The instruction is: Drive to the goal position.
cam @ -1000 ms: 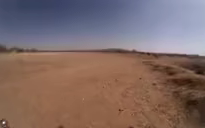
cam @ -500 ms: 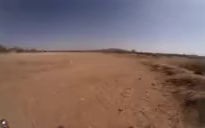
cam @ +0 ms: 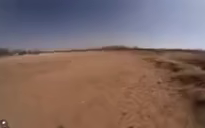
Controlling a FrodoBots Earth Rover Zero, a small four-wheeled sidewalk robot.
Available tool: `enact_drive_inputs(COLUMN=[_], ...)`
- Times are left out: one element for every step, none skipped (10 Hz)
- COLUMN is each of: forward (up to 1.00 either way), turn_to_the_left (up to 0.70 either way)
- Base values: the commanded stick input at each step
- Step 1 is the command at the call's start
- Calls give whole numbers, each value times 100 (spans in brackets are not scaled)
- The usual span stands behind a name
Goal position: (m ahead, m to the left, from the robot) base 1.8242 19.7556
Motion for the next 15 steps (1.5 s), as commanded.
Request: enact_drive_inputs(forward=[70,70,70,70,70,70,70,70,70,70,70,70,70,70,70], turn_to_the_left=[0,0,19,27,27,27,27,27,27,27,27,27,27,27,27])
